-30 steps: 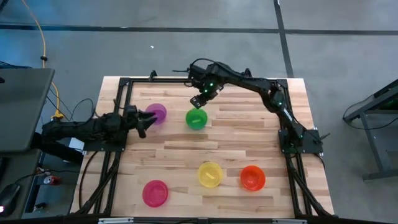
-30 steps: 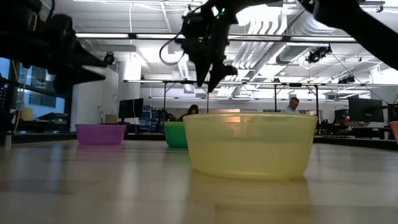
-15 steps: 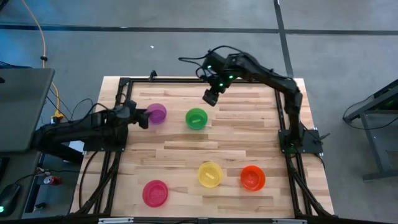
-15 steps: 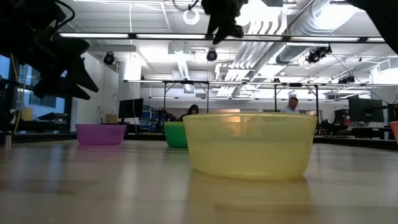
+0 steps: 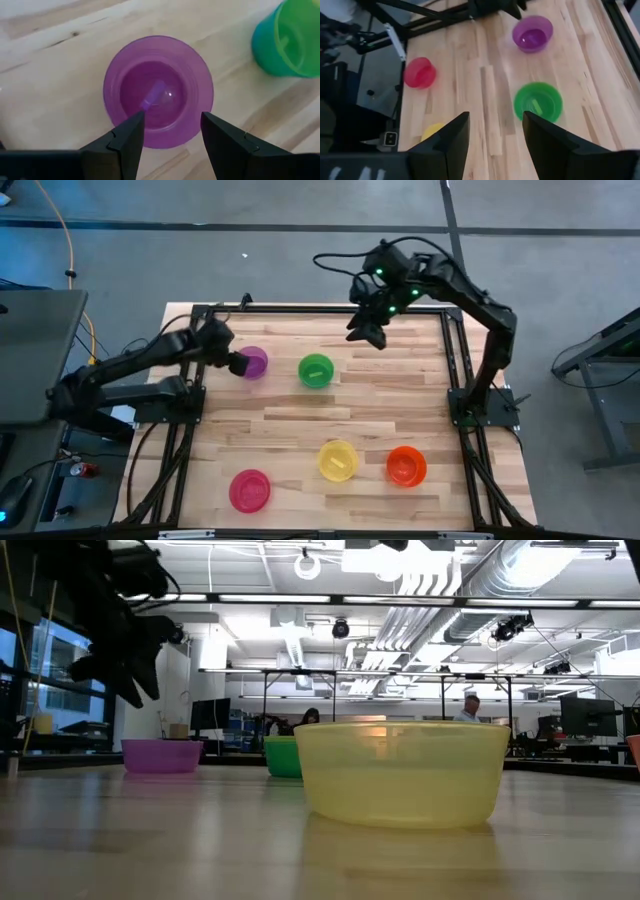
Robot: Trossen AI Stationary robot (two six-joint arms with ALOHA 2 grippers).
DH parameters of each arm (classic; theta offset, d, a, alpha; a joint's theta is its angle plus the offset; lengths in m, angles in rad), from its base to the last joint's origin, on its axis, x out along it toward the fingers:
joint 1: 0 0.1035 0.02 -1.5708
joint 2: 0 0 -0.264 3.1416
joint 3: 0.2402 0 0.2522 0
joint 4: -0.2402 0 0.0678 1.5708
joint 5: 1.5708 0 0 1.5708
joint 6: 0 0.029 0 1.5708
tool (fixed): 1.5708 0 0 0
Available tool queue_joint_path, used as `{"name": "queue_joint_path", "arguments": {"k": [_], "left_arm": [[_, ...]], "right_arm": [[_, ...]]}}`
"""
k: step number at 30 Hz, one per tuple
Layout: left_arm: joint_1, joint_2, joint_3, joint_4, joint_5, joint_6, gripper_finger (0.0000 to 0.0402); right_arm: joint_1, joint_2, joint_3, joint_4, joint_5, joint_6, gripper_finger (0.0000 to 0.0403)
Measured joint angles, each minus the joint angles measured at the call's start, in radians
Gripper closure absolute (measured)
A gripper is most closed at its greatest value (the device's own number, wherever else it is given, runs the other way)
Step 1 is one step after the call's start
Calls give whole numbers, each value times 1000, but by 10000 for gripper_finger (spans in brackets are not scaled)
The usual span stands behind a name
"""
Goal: Nest bowls inside each other
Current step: Stack the violet bowl on the green bowl
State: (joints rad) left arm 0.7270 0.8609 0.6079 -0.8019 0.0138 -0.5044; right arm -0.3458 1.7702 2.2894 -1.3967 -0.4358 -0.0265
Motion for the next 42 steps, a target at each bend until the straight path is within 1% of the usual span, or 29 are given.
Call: {"name": "queue_joint_path", "arguments": {"k": [6,8,10,15,21,26,30,37,42], "left_arm": [[140,114,94,-50,132,237,217],[190,136,110,-71,165,309,217],[248,157,114,-84,223,369,217],[388,213,114,-110,364,475,218],[476,283,114,-132,418,565,218],[499,342,119,-124,416,597,218],[496,389,120,-121,398,602,218],[426,405,125,-98,289,538,218],[402,405,125,-64,242,480,218]], "right_arm": [[0,-50,0,-21,-50,-24,229],[2,-64,0,-34,-65,-27,229],[5,-76,0,-40,-94,-34,229],[22,-104,0,-40,-170,-58,229],[34,-117,0,-37,-185,-61,229],[34,-117,0,-35,-185,-61,229],[34,-115,0,-20,-185,-60,229],[39,-114,0,26,-185,-34,229],[67,-114,0,26,-186,-34,229]]}}
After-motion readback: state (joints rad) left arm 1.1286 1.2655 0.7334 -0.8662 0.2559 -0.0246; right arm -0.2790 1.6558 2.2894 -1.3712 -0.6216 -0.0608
